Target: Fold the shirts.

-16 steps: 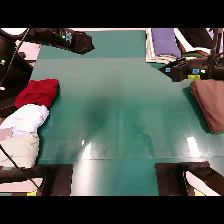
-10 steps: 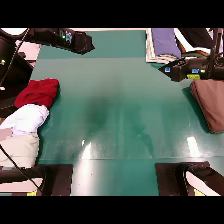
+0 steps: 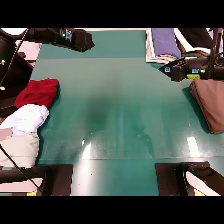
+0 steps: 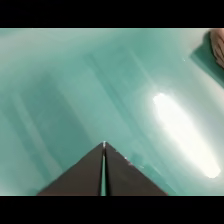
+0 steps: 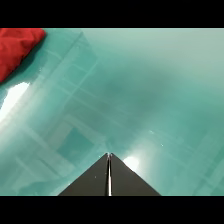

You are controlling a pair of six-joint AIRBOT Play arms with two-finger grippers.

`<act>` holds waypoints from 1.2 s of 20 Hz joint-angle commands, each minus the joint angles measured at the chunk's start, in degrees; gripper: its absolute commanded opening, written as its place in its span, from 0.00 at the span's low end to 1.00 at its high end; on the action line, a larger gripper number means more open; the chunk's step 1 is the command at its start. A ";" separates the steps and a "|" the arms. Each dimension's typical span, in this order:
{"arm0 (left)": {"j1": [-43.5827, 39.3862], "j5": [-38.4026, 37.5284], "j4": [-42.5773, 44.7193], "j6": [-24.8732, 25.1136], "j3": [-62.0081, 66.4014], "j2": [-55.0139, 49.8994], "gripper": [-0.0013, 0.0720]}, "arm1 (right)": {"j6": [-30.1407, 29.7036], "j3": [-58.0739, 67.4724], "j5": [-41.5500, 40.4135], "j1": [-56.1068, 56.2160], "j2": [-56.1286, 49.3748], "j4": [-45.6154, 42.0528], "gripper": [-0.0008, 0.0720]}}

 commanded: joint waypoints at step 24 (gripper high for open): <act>26.88 2.54 31.67 -12.76 -31.87 -3.85 0.05 | 0.00 0.02 -0.55 0.02 -0.24 0.37 0.04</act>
